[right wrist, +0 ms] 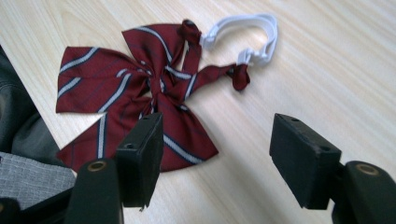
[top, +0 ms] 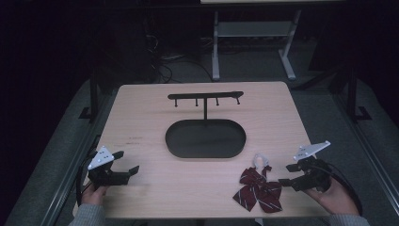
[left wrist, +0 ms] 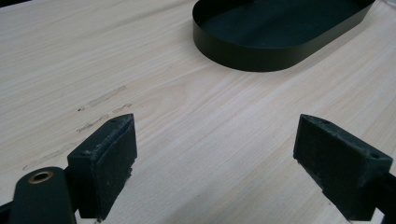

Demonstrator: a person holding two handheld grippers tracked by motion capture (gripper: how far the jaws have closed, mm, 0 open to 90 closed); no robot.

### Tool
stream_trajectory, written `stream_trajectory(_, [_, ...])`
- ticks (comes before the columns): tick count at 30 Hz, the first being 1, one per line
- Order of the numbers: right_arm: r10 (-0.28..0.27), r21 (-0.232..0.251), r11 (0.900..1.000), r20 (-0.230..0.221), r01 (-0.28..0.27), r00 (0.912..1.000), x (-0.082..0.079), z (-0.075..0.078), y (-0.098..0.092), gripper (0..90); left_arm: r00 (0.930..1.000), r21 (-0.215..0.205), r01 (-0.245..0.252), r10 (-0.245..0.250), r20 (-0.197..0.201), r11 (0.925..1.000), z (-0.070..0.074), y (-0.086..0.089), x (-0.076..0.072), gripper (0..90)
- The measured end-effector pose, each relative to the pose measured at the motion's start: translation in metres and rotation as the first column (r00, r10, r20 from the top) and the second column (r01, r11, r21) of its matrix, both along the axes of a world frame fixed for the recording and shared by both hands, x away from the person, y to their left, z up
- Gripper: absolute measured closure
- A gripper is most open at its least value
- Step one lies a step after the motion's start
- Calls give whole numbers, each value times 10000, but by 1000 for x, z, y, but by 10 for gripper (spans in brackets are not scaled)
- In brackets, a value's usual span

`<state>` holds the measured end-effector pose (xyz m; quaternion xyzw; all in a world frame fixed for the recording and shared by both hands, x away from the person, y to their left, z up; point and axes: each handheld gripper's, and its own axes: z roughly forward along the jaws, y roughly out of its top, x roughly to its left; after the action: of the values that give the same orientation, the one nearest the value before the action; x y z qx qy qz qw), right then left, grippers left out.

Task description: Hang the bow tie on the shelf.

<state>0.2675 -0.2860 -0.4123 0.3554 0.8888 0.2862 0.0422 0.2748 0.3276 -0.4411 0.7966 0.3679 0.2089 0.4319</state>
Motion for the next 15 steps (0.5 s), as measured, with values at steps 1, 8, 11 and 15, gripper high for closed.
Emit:
stream_trajectory(1, [29, -30, 10000, 8, -29, 10000, 2, 1, 2, 351, 10000, -7, -8, 8, -3, 10000, 0, 0, 0, 129])
stream_trajectory(8, [287, -198, 9994, -46, -288, 9996, 14, 5, 11, 350, 10000, -3, -70, 70, -44, 10000, 0, 1, 0, 129])
stream_trajectory(11, [393, -279, 9988, -156, -398, 9991, 20, 5, 16, 352, 10000, -14, -91, 91, -20, 10000, 1, 1, 0, 129])
stream_trajectory(15, [656, -434, 9969, -172, -663, 9977, 28, 6, 25, 360, 10000, -30, -61, 60, -18, 10000, 0, 0, 0, 129])
